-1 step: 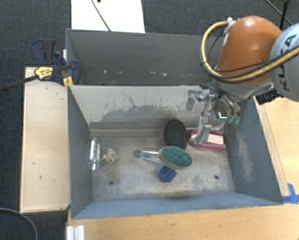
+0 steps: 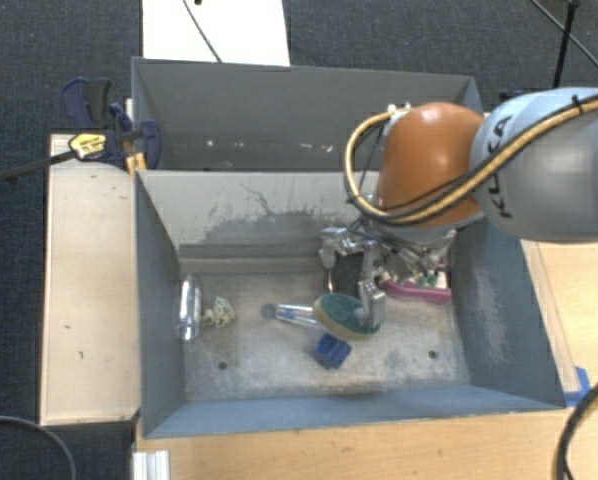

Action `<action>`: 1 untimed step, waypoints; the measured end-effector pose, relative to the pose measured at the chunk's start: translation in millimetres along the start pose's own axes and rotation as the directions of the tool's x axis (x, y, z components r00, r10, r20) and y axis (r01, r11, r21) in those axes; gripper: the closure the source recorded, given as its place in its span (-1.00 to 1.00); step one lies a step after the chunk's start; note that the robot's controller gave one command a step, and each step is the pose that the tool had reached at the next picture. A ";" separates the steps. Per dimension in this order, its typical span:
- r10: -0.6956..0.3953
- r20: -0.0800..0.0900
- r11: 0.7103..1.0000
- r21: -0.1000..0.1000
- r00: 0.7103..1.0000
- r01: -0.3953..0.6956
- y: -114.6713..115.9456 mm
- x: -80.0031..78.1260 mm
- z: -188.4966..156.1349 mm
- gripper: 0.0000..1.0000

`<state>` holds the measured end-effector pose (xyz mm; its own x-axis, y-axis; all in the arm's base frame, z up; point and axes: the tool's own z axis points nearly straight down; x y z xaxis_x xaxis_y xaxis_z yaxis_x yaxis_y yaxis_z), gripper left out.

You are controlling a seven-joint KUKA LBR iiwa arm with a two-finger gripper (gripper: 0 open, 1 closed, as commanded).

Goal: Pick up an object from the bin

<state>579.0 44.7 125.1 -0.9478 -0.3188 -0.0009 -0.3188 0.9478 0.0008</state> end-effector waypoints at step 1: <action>-0.149 0.005 0.989 0.001 0.989 0.149 -5.3 -0.4 52.6 -1.00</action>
Offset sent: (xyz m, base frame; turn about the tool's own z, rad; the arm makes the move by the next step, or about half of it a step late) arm -0.0001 -0.0058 -0.0551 -0.1519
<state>581.1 39.9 72.5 -0.8897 -0.4566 -0.0059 -0.4566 0.8897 -0.0001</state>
